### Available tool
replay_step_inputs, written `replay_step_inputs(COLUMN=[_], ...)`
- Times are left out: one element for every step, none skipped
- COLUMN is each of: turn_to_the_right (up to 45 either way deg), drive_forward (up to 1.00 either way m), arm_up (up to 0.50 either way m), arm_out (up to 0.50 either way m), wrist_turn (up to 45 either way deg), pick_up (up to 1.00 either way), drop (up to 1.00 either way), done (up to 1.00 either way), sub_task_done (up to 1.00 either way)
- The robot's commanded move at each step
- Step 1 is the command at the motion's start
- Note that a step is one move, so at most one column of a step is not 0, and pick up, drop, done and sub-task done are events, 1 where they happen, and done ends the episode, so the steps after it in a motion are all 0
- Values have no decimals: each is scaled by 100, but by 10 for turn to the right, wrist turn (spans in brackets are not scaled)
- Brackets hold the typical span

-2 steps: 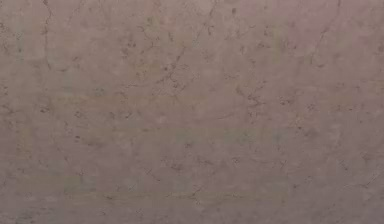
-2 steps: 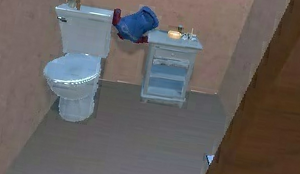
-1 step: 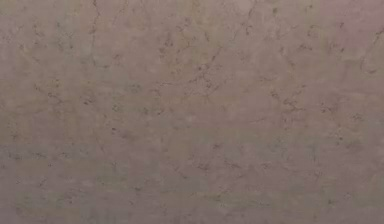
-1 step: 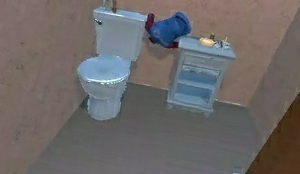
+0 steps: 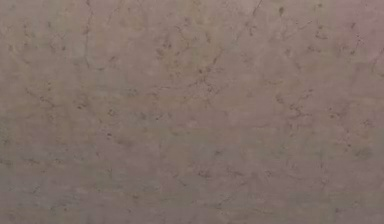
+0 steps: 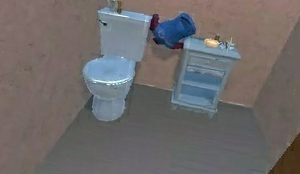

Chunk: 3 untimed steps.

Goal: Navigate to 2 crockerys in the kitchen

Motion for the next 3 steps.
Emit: replay_step_inputs(turn_to_the_right=[450, 450, 30], drive_forward=[0, 0, 0], arm_up=[0, 0, 0], arm_out=[0, 0, 0], wrist_turn=[0, 0, 0], pick_up=[0, 0, 0], drop=[0, 0, 0], done=[0, 0, 0], sub_task_done=[0, 0, 0])
